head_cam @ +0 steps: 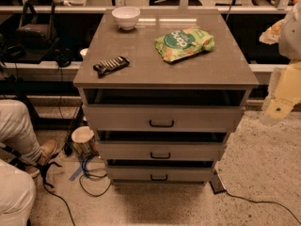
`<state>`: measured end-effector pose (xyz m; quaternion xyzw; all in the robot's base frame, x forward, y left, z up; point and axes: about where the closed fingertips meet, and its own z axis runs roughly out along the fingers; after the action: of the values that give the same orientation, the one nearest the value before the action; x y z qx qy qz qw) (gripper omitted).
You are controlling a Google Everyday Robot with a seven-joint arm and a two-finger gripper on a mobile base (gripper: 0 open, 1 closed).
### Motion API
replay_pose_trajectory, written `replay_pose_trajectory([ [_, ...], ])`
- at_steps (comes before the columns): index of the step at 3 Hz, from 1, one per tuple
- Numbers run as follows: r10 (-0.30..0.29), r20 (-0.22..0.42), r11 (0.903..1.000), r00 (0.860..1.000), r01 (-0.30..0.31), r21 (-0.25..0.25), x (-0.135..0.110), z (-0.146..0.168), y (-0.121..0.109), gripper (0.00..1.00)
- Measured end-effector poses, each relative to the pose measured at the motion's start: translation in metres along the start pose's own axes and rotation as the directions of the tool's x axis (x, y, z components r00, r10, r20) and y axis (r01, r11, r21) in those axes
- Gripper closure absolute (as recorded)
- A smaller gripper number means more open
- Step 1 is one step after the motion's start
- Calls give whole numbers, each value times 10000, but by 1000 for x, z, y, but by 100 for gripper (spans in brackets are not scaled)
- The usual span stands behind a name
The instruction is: Open top drawer
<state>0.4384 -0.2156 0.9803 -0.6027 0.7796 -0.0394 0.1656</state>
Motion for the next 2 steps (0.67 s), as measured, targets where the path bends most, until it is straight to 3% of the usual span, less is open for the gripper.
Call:
replay_pose_trajectory([
  [1, -1, 4, 10000, 10000, 1, -4, 0, 0, 0, 0],
  [2, -161, 464, 9982, 9988, 187, -561, -3, 19, 9, 0],
])
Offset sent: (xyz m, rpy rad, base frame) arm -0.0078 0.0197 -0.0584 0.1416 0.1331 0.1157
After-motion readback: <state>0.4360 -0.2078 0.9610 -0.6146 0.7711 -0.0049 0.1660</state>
